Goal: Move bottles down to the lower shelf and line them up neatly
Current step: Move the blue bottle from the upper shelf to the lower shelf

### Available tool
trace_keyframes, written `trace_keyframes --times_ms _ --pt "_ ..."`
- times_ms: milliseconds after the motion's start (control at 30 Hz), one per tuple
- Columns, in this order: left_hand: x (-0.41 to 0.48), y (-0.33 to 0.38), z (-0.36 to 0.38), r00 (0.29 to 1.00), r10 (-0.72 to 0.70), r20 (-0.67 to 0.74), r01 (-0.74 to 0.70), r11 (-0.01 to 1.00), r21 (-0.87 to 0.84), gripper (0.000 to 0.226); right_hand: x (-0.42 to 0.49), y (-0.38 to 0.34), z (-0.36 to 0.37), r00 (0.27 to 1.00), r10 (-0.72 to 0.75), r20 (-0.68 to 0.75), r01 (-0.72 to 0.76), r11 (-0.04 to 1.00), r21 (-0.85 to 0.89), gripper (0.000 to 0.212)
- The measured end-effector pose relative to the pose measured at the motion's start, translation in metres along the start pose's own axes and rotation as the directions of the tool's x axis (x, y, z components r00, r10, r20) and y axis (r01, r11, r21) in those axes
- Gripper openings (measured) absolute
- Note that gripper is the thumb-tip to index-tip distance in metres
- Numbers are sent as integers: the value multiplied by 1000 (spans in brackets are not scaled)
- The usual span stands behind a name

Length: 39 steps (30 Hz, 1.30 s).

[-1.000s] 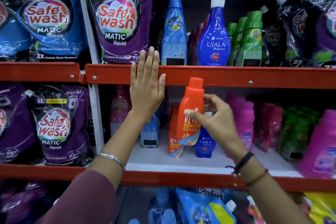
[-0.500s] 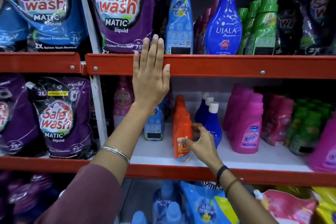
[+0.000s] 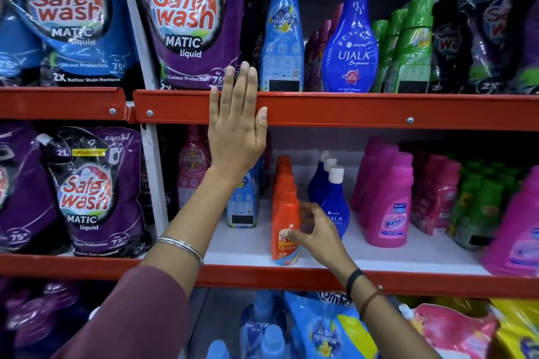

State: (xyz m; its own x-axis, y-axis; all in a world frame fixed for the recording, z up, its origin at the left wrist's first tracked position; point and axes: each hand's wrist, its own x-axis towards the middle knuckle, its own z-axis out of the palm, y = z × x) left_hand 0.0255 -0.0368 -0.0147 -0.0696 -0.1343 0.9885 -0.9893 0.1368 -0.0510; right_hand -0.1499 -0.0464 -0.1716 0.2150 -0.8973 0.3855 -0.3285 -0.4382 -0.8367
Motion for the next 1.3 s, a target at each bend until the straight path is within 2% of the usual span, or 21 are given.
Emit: trace_keyframes --times_ms 100,233,400,500,567,667,767,867,1133,1300 --pt "1 6 -2 999 -32 15 33 999 -22 56 -7 -17 -25 992 -58 -111 64 996 56 55" --pt "0 25 -3 993 -113 45 116 991 -66 61 -15 -62 -74 937 -241 -254 283 948 143 31" --pt "4 61 1 993 -72 93 80 994 -79 64 -7 -127 -128 760 -470 -448 544 838 45 19" --pt "7 79 6 993 -59 101 66 996 -67 63 18 -158 -148 676 -516 -525 578 814 -55 21" --pt "8 85 9 992 -74 98 80 995 -56 63 40 -173 -156 700 -516 -494 552 830 -85 32" --pt "8 86 12 993 -84 89 87 996 -33 63 72 -187 -162 801 -469 -371 471 877 -92 52" --pt "6 82 14 995 -59 79 60 998 -12 63 89 -196 -166 877 -403 -261 412 911 -22 56" --pt "5 81 14 996 -48 74 49 999 -13 64 92 -198 -171 867 -404 -292 431 902 34 48" --pt "5 82 18 998 -41 52 41 999 7 64 61 -216 -189 756 -445 -479 553 827 104 46" --pt "4 82 19 999 -37 30 36 999 19 64 28 -208 -200 815 -411 -409 526 820 225 42"
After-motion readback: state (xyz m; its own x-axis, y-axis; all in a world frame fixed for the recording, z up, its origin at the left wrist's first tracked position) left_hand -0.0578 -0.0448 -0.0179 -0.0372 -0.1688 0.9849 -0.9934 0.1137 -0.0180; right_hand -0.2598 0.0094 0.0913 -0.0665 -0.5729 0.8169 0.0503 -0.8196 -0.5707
